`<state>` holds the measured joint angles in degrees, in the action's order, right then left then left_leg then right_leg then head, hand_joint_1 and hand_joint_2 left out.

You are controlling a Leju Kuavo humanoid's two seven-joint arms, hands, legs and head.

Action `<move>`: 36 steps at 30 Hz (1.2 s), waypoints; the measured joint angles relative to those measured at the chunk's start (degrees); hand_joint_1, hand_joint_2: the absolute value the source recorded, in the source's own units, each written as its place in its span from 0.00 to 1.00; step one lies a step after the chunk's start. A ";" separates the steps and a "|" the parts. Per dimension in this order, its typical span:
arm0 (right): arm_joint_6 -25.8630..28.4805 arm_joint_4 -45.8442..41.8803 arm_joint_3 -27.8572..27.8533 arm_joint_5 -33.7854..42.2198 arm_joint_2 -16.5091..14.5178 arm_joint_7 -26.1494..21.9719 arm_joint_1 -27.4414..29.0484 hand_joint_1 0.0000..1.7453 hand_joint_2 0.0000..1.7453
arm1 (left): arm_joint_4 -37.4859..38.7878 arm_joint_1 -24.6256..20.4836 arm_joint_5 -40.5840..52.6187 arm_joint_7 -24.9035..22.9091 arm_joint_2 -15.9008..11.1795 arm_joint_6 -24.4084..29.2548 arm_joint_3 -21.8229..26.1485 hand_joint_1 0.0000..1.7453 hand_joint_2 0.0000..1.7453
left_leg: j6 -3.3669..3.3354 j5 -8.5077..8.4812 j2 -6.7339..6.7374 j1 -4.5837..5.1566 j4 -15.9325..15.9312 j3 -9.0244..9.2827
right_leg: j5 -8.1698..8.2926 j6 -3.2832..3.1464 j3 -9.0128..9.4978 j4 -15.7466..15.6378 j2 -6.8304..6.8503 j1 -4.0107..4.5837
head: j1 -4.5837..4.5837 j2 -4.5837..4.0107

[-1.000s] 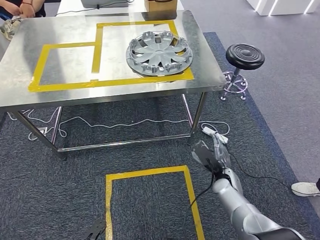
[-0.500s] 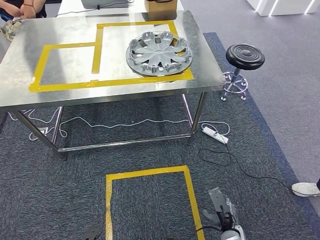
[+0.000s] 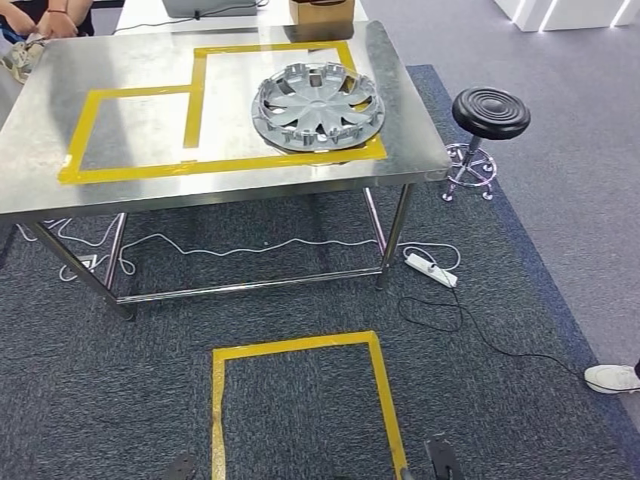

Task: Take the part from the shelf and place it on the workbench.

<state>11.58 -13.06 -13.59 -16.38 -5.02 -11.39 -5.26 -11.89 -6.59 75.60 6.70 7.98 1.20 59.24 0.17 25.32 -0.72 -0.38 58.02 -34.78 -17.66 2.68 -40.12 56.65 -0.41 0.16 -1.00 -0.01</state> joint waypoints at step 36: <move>1.39 1.08 -1.22 -2.76 -2.01 2.61 1.30 0.00 0.00 | -0.04 0.21 0.42 -0.34 0.15 0.25 0.14 0.00 1.00 | 0.83 0.37 4.61 0.47 -0.51 1.98 | -8.87 -0.59 7.74 2.20 7.48 0.20 | 0.43 0.00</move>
<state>12.97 -11.98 -14.82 -19.14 -7.03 -8.78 -3.95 -11.93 -6.39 76.02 6.37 8.13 1.45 59.39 1.00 25.68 3.88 0.09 57.51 -32.80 -26.53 2.09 -32.38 58.85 7.07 0.36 -0.57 -0.01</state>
